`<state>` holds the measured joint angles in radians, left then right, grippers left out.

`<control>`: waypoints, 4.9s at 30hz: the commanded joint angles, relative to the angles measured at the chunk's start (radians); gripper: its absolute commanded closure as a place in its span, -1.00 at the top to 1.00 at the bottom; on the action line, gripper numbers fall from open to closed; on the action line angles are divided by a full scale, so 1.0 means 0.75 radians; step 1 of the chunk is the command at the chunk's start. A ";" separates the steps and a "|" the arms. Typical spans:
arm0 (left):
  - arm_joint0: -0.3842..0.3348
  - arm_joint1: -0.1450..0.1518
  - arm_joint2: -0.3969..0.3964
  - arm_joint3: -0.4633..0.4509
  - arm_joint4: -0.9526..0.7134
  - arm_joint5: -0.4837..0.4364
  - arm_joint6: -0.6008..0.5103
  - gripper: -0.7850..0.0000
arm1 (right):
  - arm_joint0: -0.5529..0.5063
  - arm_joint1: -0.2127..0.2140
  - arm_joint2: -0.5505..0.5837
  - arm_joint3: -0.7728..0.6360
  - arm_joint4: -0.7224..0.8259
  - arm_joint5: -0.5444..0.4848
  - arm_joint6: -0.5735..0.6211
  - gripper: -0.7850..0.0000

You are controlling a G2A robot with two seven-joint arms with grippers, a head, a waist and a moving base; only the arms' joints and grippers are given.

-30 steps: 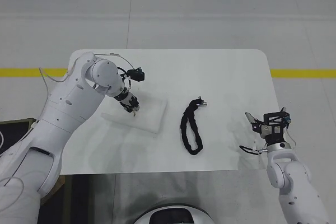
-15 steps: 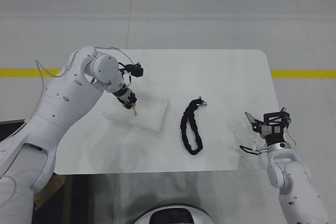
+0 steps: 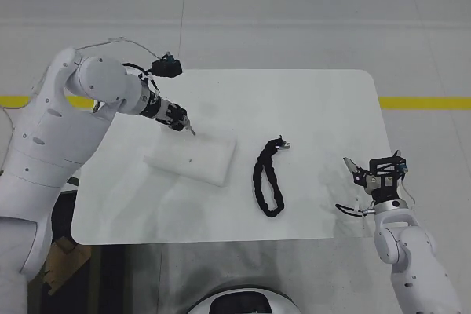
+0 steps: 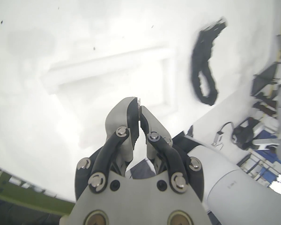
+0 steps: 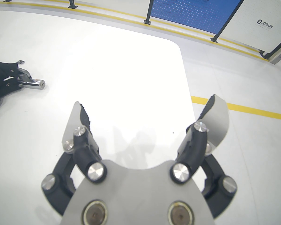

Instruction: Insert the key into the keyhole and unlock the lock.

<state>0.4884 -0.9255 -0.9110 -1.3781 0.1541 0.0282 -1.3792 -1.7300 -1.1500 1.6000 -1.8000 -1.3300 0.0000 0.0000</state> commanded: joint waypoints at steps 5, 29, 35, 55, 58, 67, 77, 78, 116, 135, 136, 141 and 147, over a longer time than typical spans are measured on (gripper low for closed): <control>0.250 0.038 -0.252 0.080 -0.499 -0.395 0.084 -1.00 | 0.000 0.000 0.000 0.000 0.000 0.000 0.000 1.00; 0.349 0.029 -0.298 0.205 -0.926 -0.610 -0.016 -1.00 | 0.098 -0.029 -0.257 -0.335 0.286 0.030 0.765 1.00; 0.349 0.029 -0.298 0.205 -0.926 -0.610 -0.016 -1.00 | 0.358 -0.082 -0.500 -0.321 0.454 0.310 1.191 1.00; 0.349 0.029 -0.298 0.205 -0.926 -0.610 -0.016 -1.00 | 0.493 -0.187 -0.741 -0.241 0.399 0.725 1.088 0.98; 0.349 0.029 -0.298 0.205 -0.926 -0.610 -0.016 -1.00 | 0.567 -0.216 -0.790 -0.197 0.397 0.728 1.087 0.68; 0.349 0.029 -0.298 0.205 -0.926 -0.610 -0.016 -1.00 | 0.671 -0.299 -0.920 0.030 0.062 0.881 1.076 0.07; 0.349 0.029 -0.298 0.205 -0.926 -0.610 -0.016 -1.00 | 0.639 -0.375 -0.893 0.072 -0.038 0.841 1.132 -0.62; 0.349 0.029 -0.298 0.205 -0.926 -0.610 -0.016 -1.00 | 0.635 -0.381 -0.888 0.081 -0.051 0.834 1.134 -0.61; 0.349 0.029 -0.298 0.205 -0.926 -0.610 -0.016 -1.00 | 0.514 -0.465 -0.267 -0.052 0.079 0.704 1.515 -1.00; 0.349 0.029 -0.298 0.205 -0.926 -0.610 -0.016 -1.00 | 0.385 -0.468 -0.151 -0.333 0.366 0.756 1.458 1.00; 0.349 0.029 -0.298 0.205 -0.926 -0.610 -0.016 -1.00 | 0.385 -0.468 -0.151 -0.333 0.366 0.756 1.458 1.00; 0.349 0.029 -0.298 0.205 -0.926 -0.610 -0.016 -1.00 | 0.302 -0.469 -0.205 -0.405 0.451 0.789 1.543 1.00; 0.349 0.029 -0.298 0.205 -0.926 -0.610 -0.016 -1.00 | 0.380 -0.490 -0.308 -0.241 0.667 0.877 1.551 1.00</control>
<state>0.7505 -0.9041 -1.1344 -1.2247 -0.5407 -0.4291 -1.3911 -1.4506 -1.5152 1.3756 -2.0055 -0.8584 0.6455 1.1840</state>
